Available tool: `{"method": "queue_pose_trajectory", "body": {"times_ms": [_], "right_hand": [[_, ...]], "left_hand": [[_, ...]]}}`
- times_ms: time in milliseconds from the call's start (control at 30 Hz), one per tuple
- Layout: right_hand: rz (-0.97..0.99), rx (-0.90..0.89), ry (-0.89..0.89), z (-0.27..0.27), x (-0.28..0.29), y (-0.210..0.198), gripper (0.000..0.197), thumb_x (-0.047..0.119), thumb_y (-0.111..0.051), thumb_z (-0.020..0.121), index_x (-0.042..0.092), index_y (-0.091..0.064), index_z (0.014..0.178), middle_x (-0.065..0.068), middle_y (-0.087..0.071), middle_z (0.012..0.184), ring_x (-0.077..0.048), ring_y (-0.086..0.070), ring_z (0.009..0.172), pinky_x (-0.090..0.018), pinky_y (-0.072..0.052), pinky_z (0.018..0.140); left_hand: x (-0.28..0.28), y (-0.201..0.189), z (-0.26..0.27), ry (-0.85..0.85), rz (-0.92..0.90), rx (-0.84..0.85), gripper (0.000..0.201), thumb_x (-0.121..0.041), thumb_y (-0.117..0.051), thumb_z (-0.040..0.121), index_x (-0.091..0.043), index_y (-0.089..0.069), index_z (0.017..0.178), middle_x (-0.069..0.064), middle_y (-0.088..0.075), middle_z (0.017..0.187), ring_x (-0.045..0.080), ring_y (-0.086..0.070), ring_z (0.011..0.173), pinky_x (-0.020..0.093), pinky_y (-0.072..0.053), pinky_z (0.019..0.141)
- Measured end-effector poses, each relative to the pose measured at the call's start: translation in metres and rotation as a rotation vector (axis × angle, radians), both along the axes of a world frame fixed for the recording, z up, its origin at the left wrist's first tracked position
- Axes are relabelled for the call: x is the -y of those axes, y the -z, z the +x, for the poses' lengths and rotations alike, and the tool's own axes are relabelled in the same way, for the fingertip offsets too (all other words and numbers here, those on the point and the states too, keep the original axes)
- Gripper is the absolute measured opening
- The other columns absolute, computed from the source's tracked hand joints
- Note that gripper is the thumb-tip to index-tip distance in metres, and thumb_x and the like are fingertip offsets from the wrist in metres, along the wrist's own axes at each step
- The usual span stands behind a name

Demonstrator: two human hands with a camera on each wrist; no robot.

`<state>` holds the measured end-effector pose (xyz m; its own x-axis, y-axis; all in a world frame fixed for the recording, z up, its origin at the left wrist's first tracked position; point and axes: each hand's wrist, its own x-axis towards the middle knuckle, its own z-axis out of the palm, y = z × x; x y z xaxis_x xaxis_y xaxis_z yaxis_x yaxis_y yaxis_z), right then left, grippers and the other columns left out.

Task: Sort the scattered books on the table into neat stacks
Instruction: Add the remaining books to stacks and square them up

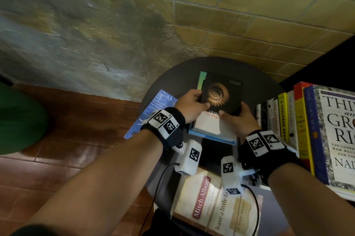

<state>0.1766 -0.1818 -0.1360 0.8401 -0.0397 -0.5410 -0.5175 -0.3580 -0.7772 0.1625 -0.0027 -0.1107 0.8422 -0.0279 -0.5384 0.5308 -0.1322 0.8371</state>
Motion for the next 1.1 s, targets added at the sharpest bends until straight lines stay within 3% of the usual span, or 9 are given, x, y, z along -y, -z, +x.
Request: {"method": "queue_pose_trajectory", "body": {"times_ms": [67, 133, 233, 333, 433, 567, 700, 867, 1100], "right_hand": [[-0.002, 0.021, 0.003, -0.003, 0.002, 0.002, 0.102, 0.049, -0.081, 0.047, 0.023, -0.042, 0.137, -0.003, -0.063, 0.124, -0.026, -0.06, 0.114, -0.052, -0.046, 0.1], [-0.011, 0.03, 0.016, -0.004, 0.006, 0.004, 0.105, 0.052, -0.079, 0.042, 0.024, -0.043, 0.136, -0.003, -0.064, 0.123, -0.026, -0.061, 0.114, -0.053, -0.047, 0.1], [-0.017, 0.007, 0.017, -0.004, 0.007, 0.0, 0.091, 0.043, -0.081, 0.053, 0.025, -0.044, 0.135, -0.004, -0.063, 0.124, -0.027, -0.06, 0.114, -0.053, -0.046, 0.1], [-0.046, 0.02, -0.007, -0.004, 0.004, -0.005, 0.078, 0.034, -0.079, 0.067, 0.024, -0.045, 0.136, -0.005, -0.062, 0.126, -0.028, -0.058, 0.116, -0.053, -0.045, 0.102], [-0.069, 0.052, -0.024, -0.004, 0.002, -0.008, 0.066, 0.023, -0.076, 0.079, 0.021, -0.045, 0.137, -0.005, -0.06, 0.128, -0.026, -0.057, 0.118, -0.05, -0.045, 0.103], [-0.039, 0.062, -0.04, -0.003, 0.001, -0.009, 0.063, 0.018, -0.074, 0.081, 0.02, -0.045, 0.136, -0.005, -0.06, 0.128, -0.025, -0.056, 0.118, -0.048, -0.044, 0.104], [-0.026, 0.051, -0.06, 0.0, -0.003, -0.009, 0.061, 0.017, -0.073, 0.082, 0.022, -0.044, 0.136, -0.006, -0.06, 0.128, -0.027, -0.056, 0.118, -0.049, -0.044, 0.105], [-0.029, 0.035, -0.075, 0.004, -0.005, -0.011, 0.063, 0.012, -0.071, 0.083, 0.02, -0.042, 0.138, -0.009, -0.059, 0.129, -0.03, -0.056, 0.119, -0.051, -0.043, 0.104], [-0.068, 0.022, -0.111, 0.009, -0.007, -0.017, 0.064, 0.012, -0.068, 0.086, 0.015, -0.037, 0.142, -0.008, -0.056, 0.131, -0.026, -0.053, 0.12, -0.042, -0.043, 0.104]], "left_hand": [[0.004, -0.008, 0.004, -0.103, -0.074, -0.049, 0.058, -0.028, -0.064, 0.088, -0.01, -0.043, 0.139, 0.008, -0.056, 0.135, 0.022, -0.057, 0.119, 0.037, -0.044, 0.103], [0.006, -0.012, 0.009, -0.117, -0.104, -0.093, 0.056, -0.037, -0.06, 0.085, -0.01, -0.049, 0.133, 0.007, -0.06, 0.13, 0.024, -0.059, 0.115, 0.039, -0.046, 0.099], [0.005, -0.02, 0.012, -0.135, -0.091, -0.114, 0.034, -0.024, -0.056, 0.095, -0.013, -0.05, 0.126, 0.004, -0.059, 0.11, 0.021, -0.056, 0.103, 0.035, -0.045, 0.096], [0.007, -0.014, 0.011, -0.061, -0.002, -0.084, 0.071, -0.035, -0.071, 0.073, -0.006, -0.049, 0.134, 0.008, -0.063, 0.124, 0.026, -0.061, 0.113, 0.045, -0.047, 0.103], [0.009, -0.008, 0.008, 0.034, 0.126, -0.036, 0.05, -0.019, -0.067, 0.083, -0.006, -0.053, 0.13, 0.01, -0.065, 0.122, 0.028, -0.062, 0.112, 0.044, -0.048, 0.101], [0.009, -0.002, 0.002, 0.069, 0.227, 0.02, 0.036, -0.018, -0.066, 0.082, -0.019, -0.06, 0.117, 0.003, -0.07, 0.112, 0.023, -0.064, 0.107, 0.042, -0.05, 0.098], [0.013, -0.005, -0.004, 0.042, 0.342, 0.066, 0.043, -0.018, -0.063, 0.086, -0.018, -0.054, 0.129, 0.002, -0.066, 0.119, 0.022, -0.059, 0.112, 0.027, -0.045, 0.091], [0.012, -0.009, -0.004, 0.049, 0.36, 0.089, 0.044, -0.02, -0.064, 0.087, -0.017, -0.05, 0.129, 0.004, -0.064, 0.121, 0.023, -0.058, 0.112, 0.024, -0.037, 0.079], [0.009, -0.009, -0.002, 0.073, 0.36, 0.093, 0.048, -0.021, -0.063, 0.09, -0.02, -0.046, 0.135, 0.002, -0.062, 0.125, 0.021, -0.056, 0.116, 0.023, -0.036, 0.081]]}}
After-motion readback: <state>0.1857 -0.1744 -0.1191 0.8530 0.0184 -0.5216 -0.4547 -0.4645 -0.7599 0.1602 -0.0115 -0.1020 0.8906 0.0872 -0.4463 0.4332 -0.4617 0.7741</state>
